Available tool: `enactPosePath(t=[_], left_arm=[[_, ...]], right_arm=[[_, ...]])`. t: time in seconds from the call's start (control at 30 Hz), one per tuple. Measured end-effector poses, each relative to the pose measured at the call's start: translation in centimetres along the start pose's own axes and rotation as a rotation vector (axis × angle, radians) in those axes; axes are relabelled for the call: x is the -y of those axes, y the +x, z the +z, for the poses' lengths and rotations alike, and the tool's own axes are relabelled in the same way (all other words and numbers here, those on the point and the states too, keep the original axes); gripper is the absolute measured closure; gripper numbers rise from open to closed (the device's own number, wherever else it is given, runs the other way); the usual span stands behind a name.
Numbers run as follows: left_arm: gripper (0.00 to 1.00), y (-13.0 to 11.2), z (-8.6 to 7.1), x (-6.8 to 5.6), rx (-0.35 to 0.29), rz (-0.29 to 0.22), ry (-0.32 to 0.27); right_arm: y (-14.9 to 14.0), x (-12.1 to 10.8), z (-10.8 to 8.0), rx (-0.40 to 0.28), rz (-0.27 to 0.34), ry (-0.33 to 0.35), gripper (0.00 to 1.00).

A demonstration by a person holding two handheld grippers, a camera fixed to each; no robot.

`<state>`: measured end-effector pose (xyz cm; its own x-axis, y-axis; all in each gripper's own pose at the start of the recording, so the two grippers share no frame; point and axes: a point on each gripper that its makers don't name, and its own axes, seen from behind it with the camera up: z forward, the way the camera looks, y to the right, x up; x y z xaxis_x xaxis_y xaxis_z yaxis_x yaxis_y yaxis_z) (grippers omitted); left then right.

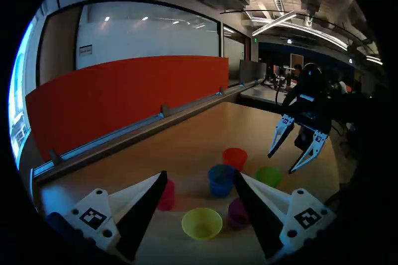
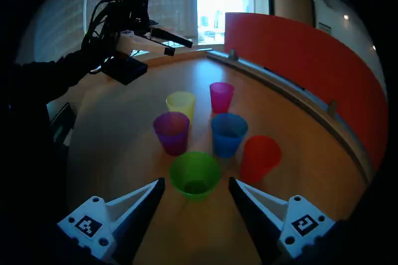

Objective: Pour water

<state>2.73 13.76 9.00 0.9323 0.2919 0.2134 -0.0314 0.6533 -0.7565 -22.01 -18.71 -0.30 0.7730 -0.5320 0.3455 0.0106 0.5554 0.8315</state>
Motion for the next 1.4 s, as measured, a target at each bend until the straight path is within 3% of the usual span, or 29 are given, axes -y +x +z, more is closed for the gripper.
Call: enactPosePath(t=[0.3, 0.8, 1.1, 1.4], left_arm=[[0.02, -0.3, 0.5, -0.2, 0.007, 0.001, -0.010], [0.02, -1.1, 1.4, -0.3, 0.028, 0.007, -0.021], [0.02, -1.5, 1.8, -0.5, 0.035, 0.002, -0.027], [0.02, -1.6, 1.9, -0.5, 0.040, 0.009, -0.025]], right_arm=[[-1.6, 0.2, 1.9, 0.040, 0.003, 0.009, 0.01], [-1.5, 0.4, 4.8, 0.042, -0.002, 0.028, 0.01], [-1.5, 0.1, 5.9, 0.040, -0.004, 0.014, 0.01], [-1.6, 0.2, 6.0, 0.022, -0.001, 0.010, 0.10]])
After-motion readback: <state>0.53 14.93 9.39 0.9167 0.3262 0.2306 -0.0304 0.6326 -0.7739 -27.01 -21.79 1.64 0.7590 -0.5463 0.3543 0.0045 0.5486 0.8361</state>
